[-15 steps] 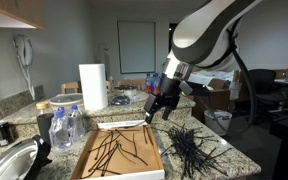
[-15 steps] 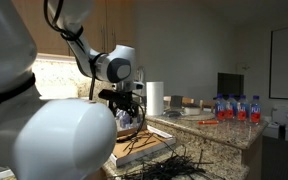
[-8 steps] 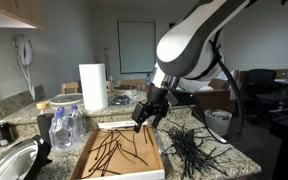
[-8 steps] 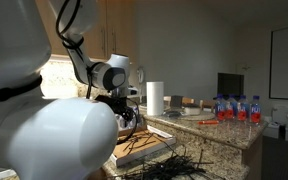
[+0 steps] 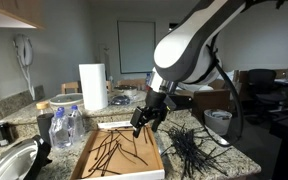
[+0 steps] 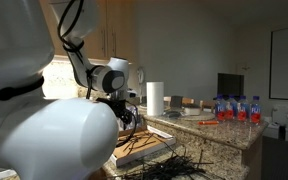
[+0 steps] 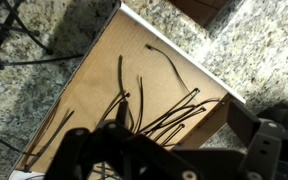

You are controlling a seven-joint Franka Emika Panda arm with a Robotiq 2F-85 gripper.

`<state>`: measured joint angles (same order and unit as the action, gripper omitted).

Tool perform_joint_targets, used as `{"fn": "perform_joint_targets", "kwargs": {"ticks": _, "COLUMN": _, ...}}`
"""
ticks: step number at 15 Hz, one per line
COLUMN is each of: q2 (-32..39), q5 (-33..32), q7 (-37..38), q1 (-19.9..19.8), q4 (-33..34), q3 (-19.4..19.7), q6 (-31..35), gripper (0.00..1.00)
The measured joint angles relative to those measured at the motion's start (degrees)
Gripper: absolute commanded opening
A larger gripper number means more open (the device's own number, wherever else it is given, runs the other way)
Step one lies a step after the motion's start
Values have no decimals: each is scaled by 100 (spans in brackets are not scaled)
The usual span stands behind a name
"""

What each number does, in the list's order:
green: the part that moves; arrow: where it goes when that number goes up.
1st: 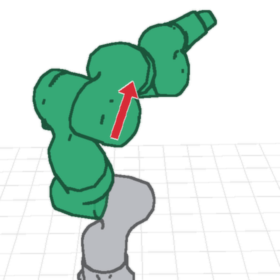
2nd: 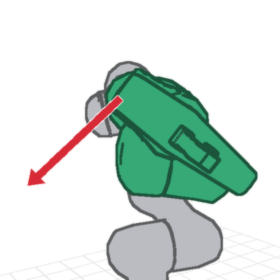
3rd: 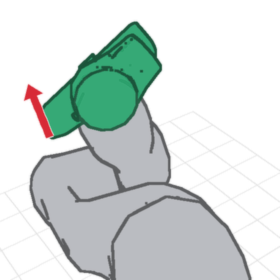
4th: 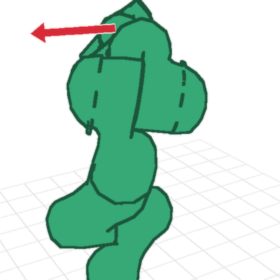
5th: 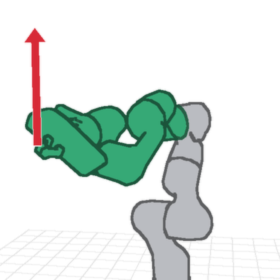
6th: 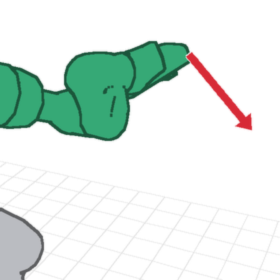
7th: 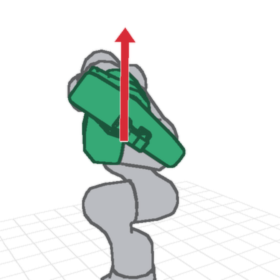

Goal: Remove some zip-ties from the box and place them on the counter

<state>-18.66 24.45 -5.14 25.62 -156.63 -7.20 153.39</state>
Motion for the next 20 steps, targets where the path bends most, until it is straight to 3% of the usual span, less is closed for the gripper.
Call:
{"fn": "perform_joint_targets", "kwargs": {"ticks": 5, "q2": 933, "q5": -156, "q7": 52, "q1": -43, "q4": 352, "q3": -328, "q6": 1018, "gripper": 100}}
{"fn": "perform_joint_targets", "kwargs": {"ticks": 9, "q2": 1953, "q5": -1908, "q7": 1178, "q1": -792, "q4": 718, "q3": -610, "q6": 1835, "gripper": 100}}
{"fn": "perform_joint_targets", "kwargs": {"ticks": 12, "q2": 2157, "q5": -3397, "q7": 1916, "q1": -940, "q4": 1116, "q3": 112, "q6": 1107, "gripper": 100}}
{"fn": "perform_joint_targets", "kwargs": {"ticks": 13, "q2": 2204, "q5": -3505, "q7": 2054, "q1": -938, "q4": 1374, "q3": 148, "q6": 658, "gripper": 100}}
{"fn": "perform_joint_targets", "kwargs": {"ticks": 17, "q2": 2619, "q5": -1760, "q7": 1444, "q1": -812, "q4": 2418, "q3": -713, "q6": -644, "gripper": 100}}
{"fn": "perform_joint_targets", "kwargs": {"ticks": 20, "q2": 2935, "q5": -1166, "q7": 1441, "q1": -729, "q4": 2991, "q3": -1048, "q6": -1687, "gripper": 100}}
